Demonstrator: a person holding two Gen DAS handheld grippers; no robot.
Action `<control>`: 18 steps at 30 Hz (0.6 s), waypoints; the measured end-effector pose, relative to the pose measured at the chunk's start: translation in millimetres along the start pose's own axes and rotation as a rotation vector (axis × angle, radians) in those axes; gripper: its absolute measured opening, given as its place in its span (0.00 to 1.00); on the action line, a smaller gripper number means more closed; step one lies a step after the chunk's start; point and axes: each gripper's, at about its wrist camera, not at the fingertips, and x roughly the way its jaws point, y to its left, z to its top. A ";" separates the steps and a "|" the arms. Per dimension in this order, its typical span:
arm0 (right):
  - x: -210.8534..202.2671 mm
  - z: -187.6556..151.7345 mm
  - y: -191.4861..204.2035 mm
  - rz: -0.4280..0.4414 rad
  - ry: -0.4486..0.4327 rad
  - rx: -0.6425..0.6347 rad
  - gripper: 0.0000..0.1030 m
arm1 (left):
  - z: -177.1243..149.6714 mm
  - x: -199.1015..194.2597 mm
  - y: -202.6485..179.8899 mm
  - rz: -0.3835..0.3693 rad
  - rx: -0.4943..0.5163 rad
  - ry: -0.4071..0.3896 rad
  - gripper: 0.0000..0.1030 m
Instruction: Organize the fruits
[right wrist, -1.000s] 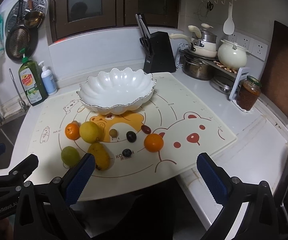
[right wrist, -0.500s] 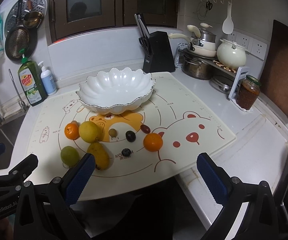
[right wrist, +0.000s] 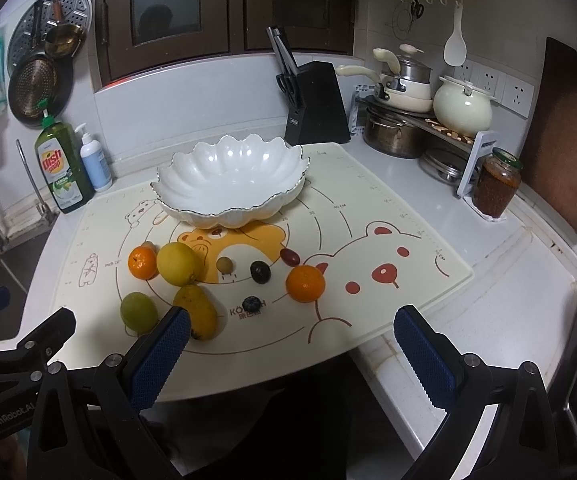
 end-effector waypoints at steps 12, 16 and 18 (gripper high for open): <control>0.3 0.0 -0.8 0.001 0.000 0.000 1.00 | 0.3 0.7 -0.3 0.003 0.003 0.001 1.00; 0.5 0.3 -0.9 0.002 0.000 0.000 1.00 | 0.2 0.8 -0.4 0.002 0.003 0.001 1.00; 0.6 0.0 -0.9 0.002 0.001 0.001 1.00 | 1.2 1.7 -1.8 0.003 0.006 0.005 1.00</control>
